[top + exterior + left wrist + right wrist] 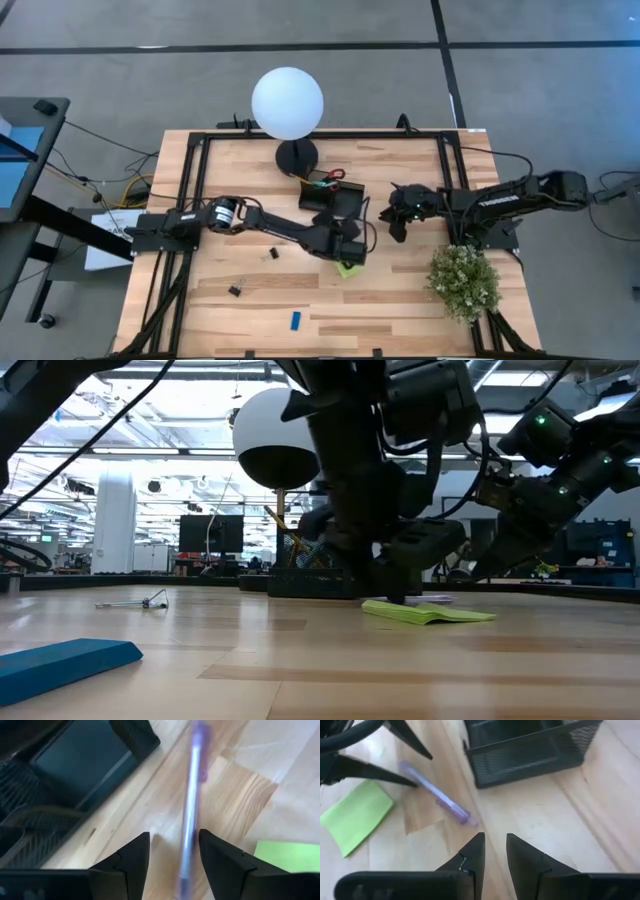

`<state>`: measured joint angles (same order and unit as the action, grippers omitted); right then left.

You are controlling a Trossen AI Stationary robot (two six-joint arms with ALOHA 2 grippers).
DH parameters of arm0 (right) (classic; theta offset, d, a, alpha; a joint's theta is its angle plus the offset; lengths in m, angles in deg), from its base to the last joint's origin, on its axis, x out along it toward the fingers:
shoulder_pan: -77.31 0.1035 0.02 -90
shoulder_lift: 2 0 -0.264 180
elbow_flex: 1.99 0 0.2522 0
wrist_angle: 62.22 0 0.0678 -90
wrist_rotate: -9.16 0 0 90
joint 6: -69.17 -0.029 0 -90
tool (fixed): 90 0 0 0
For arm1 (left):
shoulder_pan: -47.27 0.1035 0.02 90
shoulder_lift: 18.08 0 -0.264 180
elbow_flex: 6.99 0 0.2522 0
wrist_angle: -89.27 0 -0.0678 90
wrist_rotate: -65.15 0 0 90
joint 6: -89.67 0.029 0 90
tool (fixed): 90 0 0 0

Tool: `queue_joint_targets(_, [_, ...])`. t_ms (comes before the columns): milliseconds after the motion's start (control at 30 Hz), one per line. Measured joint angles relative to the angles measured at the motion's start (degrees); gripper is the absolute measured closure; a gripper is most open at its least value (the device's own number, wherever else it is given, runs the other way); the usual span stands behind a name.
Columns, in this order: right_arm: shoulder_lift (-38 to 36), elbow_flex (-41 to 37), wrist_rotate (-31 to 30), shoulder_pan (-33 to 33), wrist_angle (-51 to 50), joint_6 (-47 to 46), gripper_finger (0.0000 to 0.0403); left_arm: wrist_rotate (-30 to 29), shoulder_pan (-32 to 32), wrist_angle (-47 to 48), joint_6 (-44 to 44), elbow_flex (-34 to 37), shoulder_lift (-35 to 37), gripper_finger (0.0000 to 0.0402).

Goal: Pick and place office supplies into organizer
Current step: Put the purple mechanical pencil into the desk organizer

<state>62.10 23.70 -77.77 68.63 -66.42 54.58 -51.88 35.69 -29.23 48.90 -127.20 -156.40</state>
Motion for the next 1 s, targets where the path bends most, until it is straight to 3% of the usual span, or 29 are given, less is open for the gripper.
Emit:
queue_joint_targets(167, [0.00, 0.00, -0.07, 2.54, -0.11, -1.01, 0.0331, -3.50, -2.79, 0.71, -0.26, 1.43, 0.00, 0.0243])
queue_joint_targets(400, [0.02, 0.00, -0.15, 5.08, -0.11, -1.56, 0.0331, -4.04, -3.34, -0.34, 0.99, 2.82, 0.35, 0.0287])
queue_joint_targets(567, [0.00, 0.00, -0.15, 5.85, -0.02, -1.97, 0.0331, 0.34, -1.76, 2.77, 5.93, 3.01, 3.75, 0.0296])
queue_joint_targets(700, [0.00, 0.00, -0.14, 6.06, 0.09, -1.99, 0.0331, 1.21, -0.78, 13.62, 6.63, 3.82, 8.43, 0.0296])
queue_joint_targets(900, [0.00, 0.00, -0.14, 6.05, 0.04, -1.99, 0.0331, -7.41, -1.18, 29.60, 0.21, 3.48, 20.91, 0.0297])
queue_joint_targets(1000, [0.00, 0.00, -0.14, 6.05, 0.04, -1.99, 0.0331, -12.50, -2.82, 32.74, -3.66, 4.13, 28.80, 0.0297])
